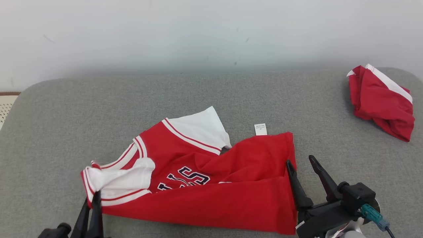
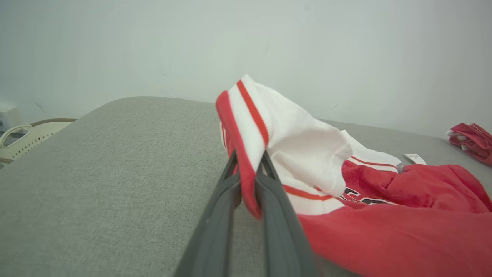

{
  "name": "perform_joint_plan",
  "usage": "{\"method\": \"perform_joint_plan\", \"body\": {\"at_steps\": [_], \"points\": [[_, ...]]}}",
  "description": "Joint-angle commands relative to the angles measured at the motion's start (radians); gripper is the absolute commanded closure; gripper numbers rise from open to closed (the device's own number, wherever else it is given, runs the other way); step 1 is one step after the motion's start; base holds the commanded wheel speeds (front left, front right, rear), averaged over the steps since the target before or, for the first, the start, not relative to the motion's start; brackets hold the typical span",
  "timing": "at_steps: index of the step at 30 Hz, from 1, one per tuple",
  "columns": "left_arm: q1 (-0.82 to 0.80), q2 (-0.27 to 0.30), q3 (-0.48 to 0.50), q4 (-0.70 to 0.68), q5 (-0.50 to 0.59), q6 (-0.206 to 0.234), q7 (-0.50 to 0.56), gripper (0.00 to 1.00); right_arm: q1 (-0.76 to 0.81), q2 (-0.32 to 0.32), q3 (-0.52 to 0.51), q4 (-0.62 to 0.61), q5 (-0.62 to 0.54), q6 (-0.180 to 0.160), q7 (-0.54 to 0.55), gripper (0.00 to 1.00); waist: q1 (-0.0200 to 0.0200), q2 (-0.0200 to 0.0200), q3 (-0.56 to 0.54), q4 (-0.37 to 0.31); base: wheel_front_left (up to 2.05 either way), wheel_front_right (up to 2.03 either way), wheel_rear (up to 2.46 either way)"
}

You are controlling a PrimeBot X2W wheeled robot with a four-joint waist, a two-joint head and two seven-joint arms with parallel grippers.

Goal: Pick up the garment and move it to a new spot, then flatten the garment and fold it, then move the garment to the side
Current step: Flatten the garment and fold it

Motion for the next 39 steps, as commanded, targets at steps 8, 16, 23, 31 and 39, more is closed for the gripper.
{"method": "perform_joint_plan", "body": {"at_steps": [8, 16, 23, 31, 39], "points": [[0.048, -0.015, 0.041, 0.005, -0.006, 0.005, -0.003, 0.00, 0.015, -0.009, -0.012, 0.002, 0.007, 0.000, -0.002, 0.00, 0.0000, 0.0000, 0.002, 0.010, 0.00, 0.00, 0.00], [0.072, -0.023, 0.056, -0.037, 0.004, 0.008, -0.003, 0.00, 0.010, -0.008, -0.010, 0.005, 0.003, 0.000, -0.002, 0.00, 0.0000, 0.0000, 0.002, 0.020, 0.00, 0.00, 0.00], [0.064, -0.023, 0.063, -0.016, 0.016, -0.006, -0.003, 0.00, -0.002, -0.015, 0.003, 0.054, 0.024, 0.000, -0.002, 0.00, 0.0000, 0.0000, 0.005, -0.001, 0.00, 0.00, 0.00], [-0.009, 0.010, 0.071, 0.083, 0.038, -0.043, -0.003, 0.00, -0.021, -0.020, 0.008, 0.046, 0.019, 0.000, -0.002, 0.00, 0.0000, 0.0000, 0.024, -0.046, 0.00, 0.00, 0.00], [-0.117, 0.062, 0.083, 0.185, 0.040, -0.064, -0.003, 0.00, -0.035, -0.024, 0.005, 0.034, 0.010, 0.000, -0.002, 0.00, 0.0000, 0.0000, 0.066, -0.105, 0.00, 0.00, 0.00]]}}
